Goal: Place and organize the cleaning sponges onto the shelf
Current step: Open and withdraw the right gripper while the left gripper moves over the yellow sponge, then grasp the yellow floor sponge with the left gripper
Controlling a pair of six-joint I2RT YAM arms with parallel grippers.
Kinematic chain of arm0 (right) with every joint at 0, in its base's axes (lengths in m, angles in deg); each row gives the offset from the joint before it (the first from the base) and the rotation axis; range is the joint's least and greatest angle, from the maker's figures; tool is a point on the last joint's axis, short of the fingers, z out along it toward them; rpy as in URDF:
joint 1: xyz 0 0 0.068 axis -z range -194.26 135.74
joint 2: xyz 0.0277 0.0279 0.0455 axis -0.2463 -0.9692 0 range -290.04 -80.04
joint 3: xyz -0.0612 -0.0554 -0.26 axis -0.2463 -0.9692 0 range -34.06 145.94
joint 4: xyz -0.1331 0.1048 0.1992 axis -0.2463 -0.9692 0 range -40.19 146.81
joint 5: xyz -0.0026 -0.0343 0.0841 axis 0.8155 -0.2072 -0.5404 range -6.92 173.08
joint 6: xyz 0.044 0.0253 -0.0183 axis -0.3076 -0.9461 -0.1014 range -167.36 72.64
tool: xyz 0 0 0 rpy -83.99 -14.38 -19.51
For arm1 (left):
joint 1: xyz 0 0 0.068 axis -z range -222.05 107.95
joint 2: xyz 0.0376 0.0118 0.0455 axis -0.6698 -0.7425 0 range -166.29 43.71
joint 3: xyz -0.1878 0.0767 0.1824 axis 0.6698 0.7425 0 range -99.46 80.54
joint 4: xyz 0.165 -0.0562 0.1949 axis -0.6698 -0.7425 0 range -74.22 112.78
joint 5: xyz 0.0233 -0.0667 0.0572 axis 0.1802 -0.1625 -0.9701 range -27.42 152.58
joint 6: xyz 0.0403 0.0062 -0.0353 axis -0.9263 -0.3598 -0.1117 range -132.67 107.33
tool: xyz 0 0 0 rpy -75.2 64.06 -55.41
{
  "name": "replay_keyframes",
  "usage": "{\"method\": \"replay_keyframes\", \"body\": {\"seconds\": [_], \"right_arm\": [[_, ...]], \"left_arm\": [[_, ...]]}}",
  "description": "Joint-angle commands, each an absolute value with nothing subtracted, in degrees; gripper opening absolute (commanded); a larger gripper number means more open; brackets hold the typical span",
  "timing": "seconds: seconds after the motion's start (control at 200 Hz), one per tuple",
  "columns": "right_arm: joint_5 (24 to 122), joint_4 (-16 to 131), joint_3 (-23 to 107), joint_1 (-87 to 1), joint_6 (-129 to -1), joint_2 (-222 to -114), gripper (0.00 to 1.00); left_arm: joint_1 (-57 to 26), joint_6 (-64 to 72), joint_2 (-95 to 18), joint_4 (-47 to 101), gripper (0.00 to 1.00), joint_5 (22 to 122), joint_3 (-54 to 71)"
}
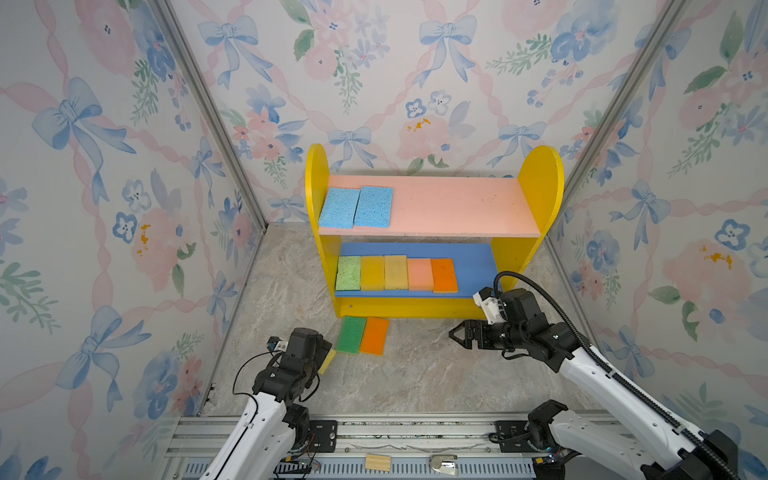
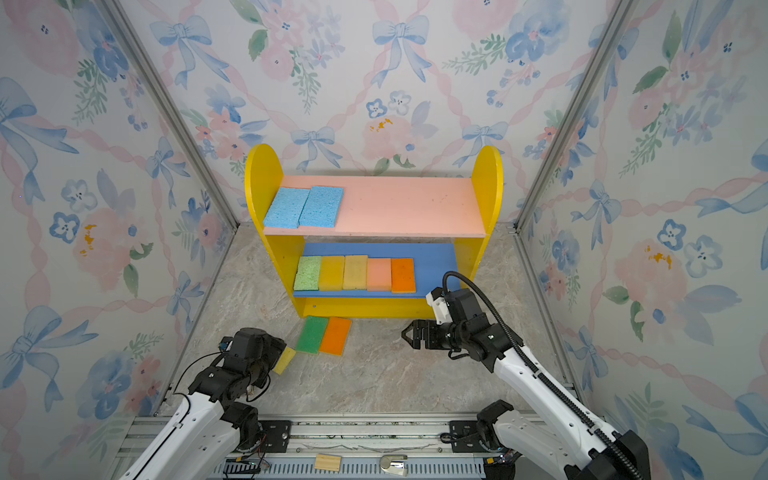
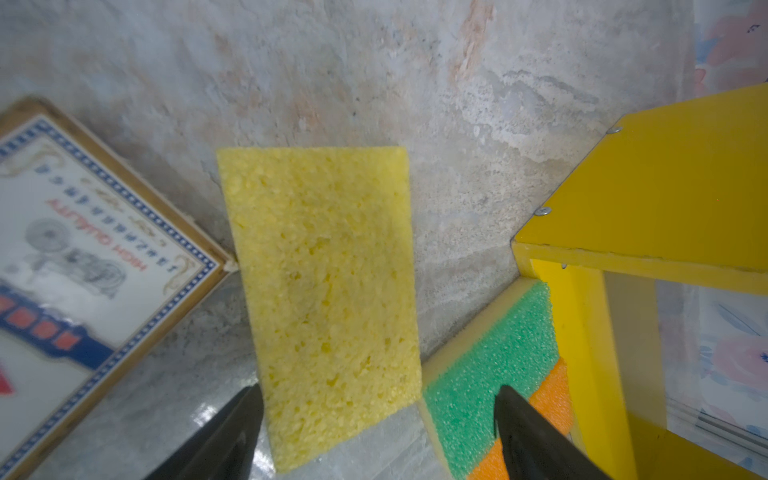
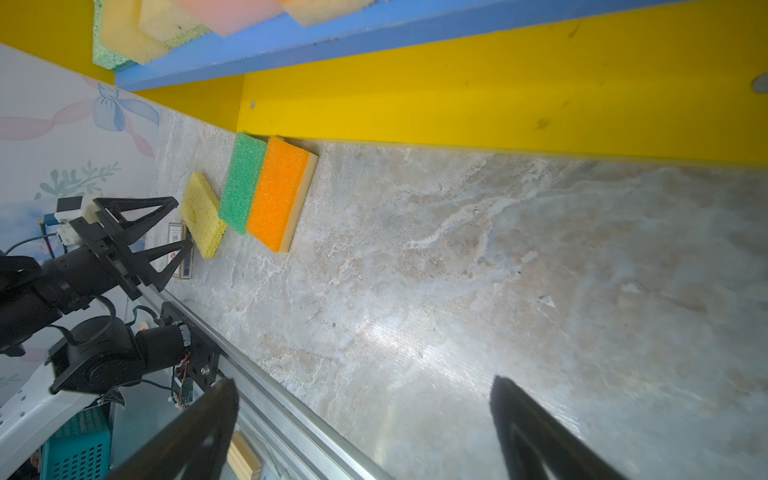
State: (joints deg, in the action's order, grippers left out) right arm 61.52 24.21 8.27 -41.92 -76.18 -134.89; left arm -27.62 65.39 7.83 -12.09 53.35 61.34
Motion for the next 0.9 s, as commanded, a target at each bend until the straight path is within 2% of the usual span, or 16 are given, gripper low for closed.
{"method": "replay_keyframes", "body": {"seconds": [0.0,0.29,0.415,0.77,0.895], "right_arm": [[59.3,25.55,7.42,-40.33,-74.61,-134.63,0.97],[58.52,25.42,7.52,-38.65,-74.07,-134.74,0.97],[58.38,25.32,7.47,-38.6,-74.16,-134.44,0.97],[58.82,24.24,7.52,-38.25,-74.29,-133.15,0.97],[59.0,24.24,7.54,-38.23,-74.51,-133.01,0.97]], "left_arm": [[-28.25,64.81,6.62,-12.96,0.87,52.22,62.4],[-30.31,62.96,3.65,-9.53,0.73,53.77,63.5],[-31.48,61.97,1.43,-7.52,0.64,54.89,63.74],[-35.02,59.14,-1.02,-4.1,0.51,57.35,65.26],[-35.7,58.87,-0.43,-3.77,0.42,58.19,65.94]]}}
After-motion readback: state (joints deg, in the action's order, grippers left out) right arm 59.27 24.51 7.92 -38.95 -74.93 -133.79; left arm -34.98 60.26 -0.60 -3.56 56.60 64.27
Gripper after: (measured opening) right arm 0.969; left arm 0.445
